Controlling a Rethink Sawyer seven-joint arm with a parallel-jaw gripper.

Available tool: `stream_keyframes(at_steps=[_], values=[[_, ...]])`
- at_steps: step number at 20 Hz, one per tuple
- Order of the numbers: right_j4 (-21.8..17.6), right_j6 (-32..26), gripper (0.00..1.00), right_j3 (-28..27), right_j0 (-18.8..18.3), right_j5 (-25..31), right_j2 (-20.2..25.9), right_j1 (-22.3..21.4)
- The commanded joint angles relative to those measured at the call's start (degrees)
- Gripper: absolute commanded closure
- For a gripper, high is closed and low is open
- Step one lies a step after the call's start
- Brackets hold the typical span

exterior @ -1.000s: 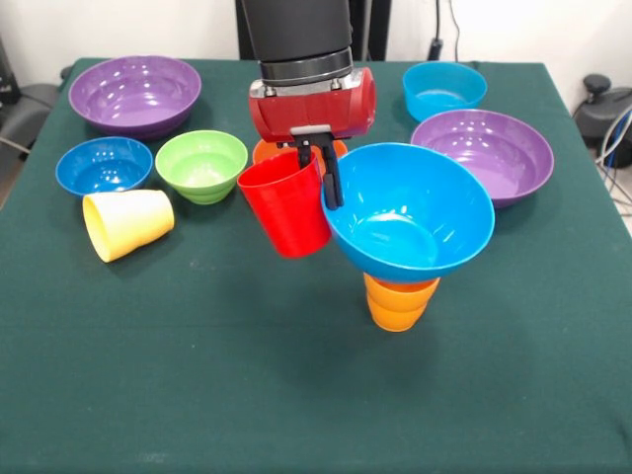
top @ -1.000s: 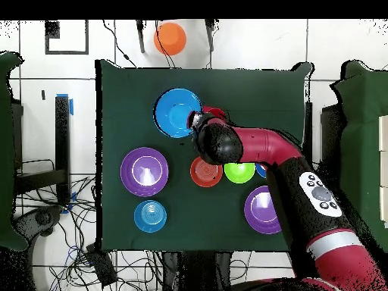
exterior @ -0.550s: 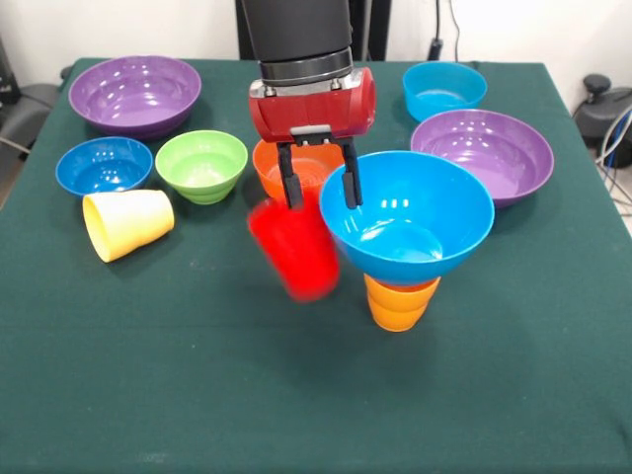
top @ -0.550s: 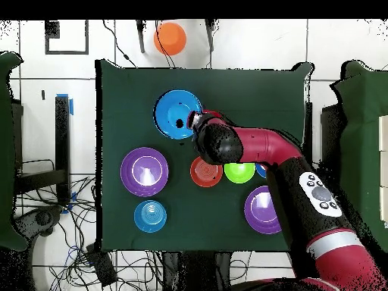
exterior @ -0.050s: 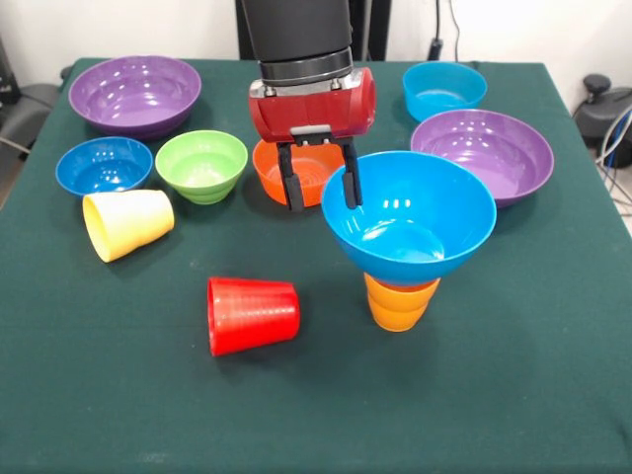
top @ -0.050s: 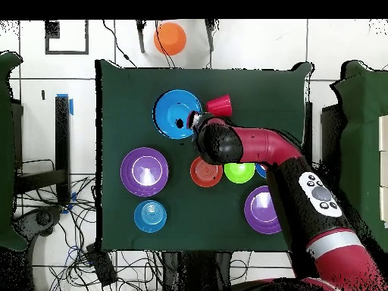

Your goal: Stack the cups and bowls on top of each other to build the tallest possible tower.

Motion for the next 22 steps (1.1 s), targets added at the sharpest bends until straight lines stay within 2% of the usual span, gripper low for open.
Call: stream_keyframes(at_steps=[1,5,12,19,22], values=[[-3.5,-1.7,0.00,-2.5,0.9,0.0,0.3,2.6],[-3.3,-0.9,0.00,-2.1,0.9,-0.6,0.1,2.1],[-0.3,0.4,0.00,3.1,0.1,2.9,1.4,-6.6],[1.4,1.1,0.00,5.0,0.2,4.8,1.1,-10.3],[3.2,0.1,0.00,6.5,-0.9,7.0,2.9,-12.5]])
